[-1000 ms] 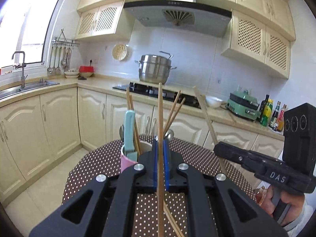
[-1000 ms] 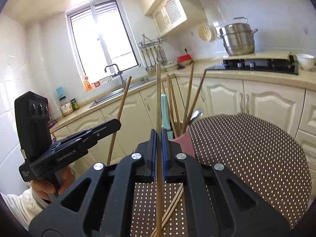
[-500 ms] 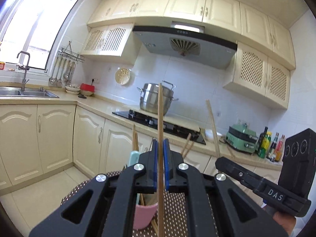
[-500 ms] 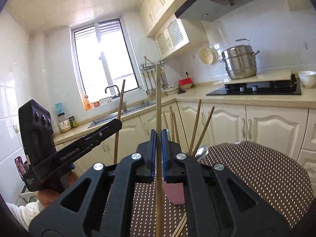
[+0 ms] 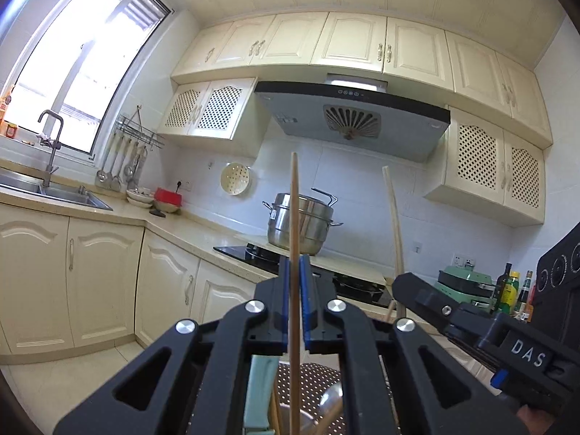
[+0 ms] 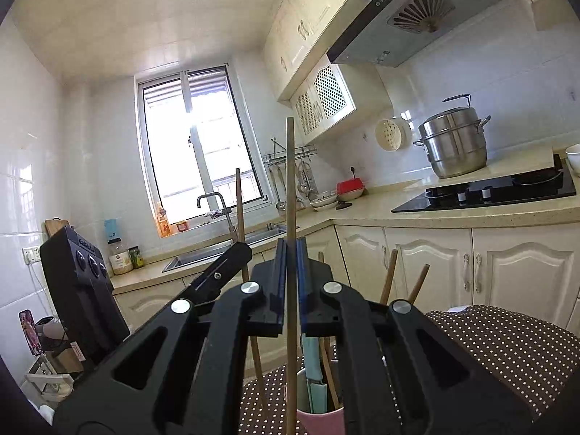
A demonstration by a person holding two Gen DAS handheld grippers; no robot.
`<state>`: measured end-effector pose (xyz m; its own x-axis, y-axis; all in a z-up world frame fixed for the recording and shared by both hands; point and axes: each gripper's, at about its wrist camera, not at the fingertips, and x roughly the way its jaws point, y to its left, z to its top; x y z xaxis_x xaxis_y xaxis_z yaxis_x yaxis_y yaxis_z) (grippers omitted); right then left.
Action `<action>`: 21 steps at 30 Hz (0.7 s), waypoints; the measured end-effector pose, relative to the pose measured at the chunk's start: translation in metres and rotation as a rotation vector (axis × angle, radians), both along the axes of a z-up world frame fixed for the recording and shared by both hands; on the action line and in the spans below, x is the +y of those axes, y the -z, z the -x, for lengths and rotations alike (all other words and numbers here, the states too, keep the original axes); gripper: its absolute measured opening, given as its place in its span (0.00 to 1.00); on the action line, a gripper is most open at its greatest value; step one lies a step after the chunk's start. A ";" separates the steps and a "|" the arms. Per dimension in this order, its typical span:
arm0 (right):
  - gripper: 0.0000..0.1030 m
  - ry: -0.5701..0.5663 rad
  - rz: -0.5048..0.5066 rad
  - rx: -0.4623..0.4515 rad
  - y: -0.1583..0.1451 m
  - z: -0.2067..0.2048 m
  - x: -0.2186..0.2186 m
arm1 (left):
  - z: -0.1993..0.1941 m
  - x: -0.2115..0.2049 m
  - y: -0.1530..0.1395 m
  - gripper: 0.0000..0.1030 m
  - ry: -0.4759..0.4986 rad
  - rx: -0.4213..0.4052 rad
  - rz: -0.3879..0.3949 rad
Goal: Organize utensils
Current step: 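Lift both chopsticks and lower them into the pink cup, then open both tools to release the chopsticks into the pink cup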
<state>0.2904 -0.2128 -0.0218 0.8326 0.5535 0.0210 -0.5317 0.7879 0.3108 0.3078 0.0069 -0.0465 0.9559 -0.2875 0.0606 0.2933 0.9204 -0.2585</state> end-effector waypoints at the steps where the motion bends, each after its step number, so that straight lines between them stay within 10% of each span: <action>1: 0.06 0.004 -0.002 -0.005 0.002 -0.002 0.000 | -0.004 -0.001 0.002 0.05 -0.006 -0.004 0.000; 21: 0.06 0.057 -0.010 -0.069 0.017 -0.039 0.015 | -0.024 0.002 0.054 0.05 -0.006 0.105 -0.068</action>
<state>0.3293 -0.1975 -0.0390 0.8592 0.5046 0.0848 -0.5063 0.8146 0.2830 0.3314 0.0093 -0.1008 0.9578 -0.2814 -0.0592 0.2619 0.9386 -0.2247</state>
